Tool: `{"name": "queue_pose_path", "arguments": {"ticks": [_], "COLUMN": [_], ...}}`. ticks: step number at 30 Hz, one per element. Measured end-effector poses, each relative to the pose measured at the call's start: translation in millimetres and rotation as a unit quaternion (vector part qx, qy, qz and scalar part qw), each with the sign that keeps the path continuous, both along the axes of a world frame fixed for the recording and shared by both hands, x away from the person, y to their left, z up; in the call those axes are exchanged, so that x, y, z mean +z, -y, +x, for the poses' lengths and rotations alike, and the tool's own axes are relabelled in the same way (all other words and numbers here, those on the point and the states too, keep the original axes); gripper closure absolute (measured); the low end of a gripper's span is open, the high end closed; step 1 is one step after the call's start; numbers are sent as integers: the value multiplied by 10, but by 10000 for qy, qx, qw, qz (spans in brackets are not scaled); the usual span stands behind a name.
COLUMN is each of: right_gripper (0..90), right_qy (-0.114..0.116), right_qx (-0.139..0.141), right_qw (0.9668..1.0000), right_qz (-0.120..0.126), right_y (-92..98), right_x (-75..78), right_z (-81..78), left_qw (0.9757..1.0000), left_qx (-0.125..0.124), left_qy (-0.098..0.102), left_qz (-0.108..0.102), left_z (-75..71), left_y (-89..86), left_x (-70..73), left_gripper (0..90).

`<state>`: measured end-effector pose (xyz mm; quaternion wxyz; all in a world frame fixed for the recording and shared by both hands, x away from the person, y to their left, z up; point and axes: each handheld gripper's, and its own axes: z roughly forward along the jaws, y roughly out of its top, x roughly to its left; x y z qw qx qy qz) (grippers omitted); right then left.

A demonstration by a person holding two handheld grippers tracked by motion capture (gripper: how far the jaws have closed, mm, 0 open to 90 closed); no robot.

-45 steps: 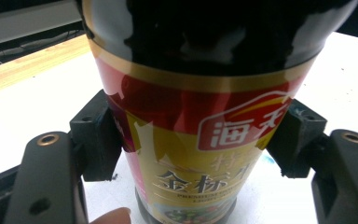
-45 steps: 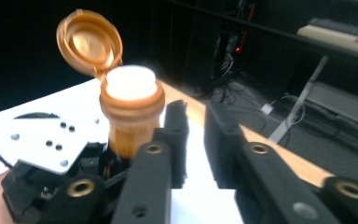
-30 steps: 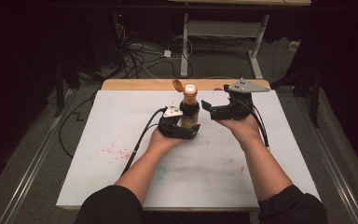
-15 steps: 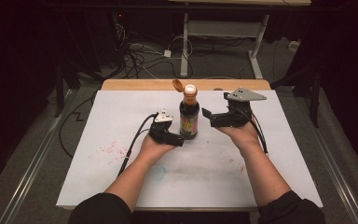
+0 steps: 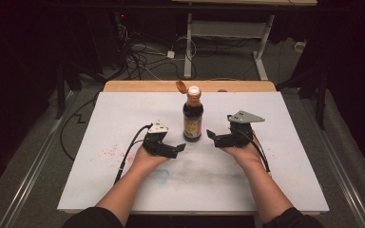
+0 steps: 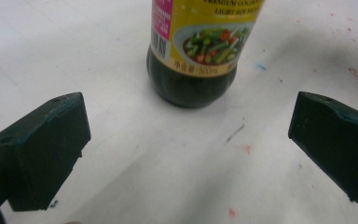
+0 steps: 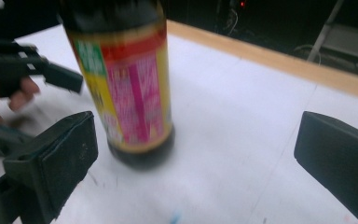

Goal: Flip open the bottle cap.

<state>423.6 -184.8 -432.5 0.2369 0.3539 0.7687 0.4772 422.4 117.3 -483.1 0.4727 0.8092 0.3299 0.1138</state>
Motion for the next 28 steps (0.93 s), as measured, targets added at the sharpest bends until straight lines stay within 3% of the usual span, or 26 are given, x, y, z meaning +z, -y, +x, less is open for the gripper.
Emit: {"name": "queue_pose_path", "arguments": {"ticks": [5, 10, 15, 22, 28], "right_gripper": [3, 3, 4, 5, 5], "right_qy": [-138, -114, -30, -4, 26], "right_qx": [-50, -55, -136, -299, -377], "right_qw": [9999, 9999, 9999, 9995, 9993], "right_qz": [-49, 6, -20, -37, 14], "right_y": [82, 199, 324, 487, 572], "right_x": [-205, -258, -319, -385, -389], "right_z": [-132, -330, -550, -820, -858], "left_qw": [10000, 9994, 9984, 9987, 9984], "left_qx": [67, 295, 446, 332, 389], "left_qy": [51, 192, 346, 379, 390], "left_qz": [49, 74, -46, 1, 140], "left_z": [-182, -432, -637, -937, -1078], "left_y": [-182, -461, -700, -828, -920], "left_x": [10, 3, 38, -2, -38], "left_gripper": [0, 0, 0, 0, 0]}}
